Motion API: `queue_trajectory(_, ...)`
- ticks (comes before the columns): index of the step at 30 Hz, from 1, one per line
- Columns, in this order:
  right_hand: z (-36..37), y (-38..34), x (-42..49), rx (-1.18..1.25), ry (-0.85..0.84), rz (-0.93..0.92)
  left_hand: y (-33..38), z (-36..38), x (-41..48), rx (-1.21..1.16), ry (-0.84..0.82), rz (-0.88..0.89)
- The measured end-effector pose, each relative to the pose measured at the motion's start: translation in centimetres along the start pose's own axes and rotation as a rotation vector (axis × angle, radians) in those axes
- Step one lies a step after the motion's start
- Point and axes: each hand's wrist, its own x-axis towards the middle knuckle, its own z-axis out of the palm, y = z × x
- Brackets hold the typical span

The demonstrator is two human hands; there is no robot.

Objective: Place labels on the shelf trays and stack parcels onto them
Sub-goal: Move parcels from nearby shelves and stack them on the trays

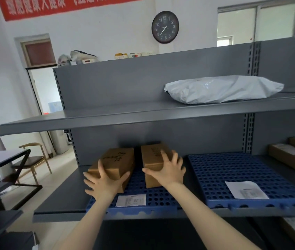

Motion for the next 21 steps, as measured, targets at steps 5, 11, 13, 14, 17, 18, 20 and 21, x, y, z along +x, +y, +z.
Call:
queue_trajectory(5, -2.1, -0.2, -1.1, -0.036, 0.052, -0.006, 1.4, -2.4, -1.1, -0.036, 0.033, 0.161)
queue_trajectory(11, -5.5, 1.0, -6.5, -0.014, 0.184, -0.010, 3.5, -5.6, -5.6, -0.089, 0.011, 0.340)
queue_trajectory(13, -7.1, 2.0, -8.8, -0.026, 0.210, 0.011, 4.0, -5.8, -7.7, -0.113, -0.023, 0.382)
queue_trajectory(14, -8.0, 2.6, -10.0, -0.030, 0.225, 0.024, 4.3, -5.8, -8.8, -0.128, -0.046, 0.397)
queue_trajectory(17, -11.0, 5.0, -13.5, -0.042, 0.283, 0.071, 5.7, -5.3, -12.5, -0.177, -0.112, 0.436)
queue_trajectory(18, -12.2, 5.8, -14.7, -0.056, 0.307, 0.087, 6.3, -5.1, -13.9, -0.197, -0.131, 0.446)
queue_trajectory(20, -14.7, 7.5, -17.0, -0.082, 0.352, 0.127, 7.7, -4.6, -17.0, -0.228, -0.174, 0.462)
queue_trajectory(21, -15.9, 8.4, -18.0, -0.089, 0.376, 0.149, 8.5, -4.4, -18.6, -0.237, -0.192, 0.478)
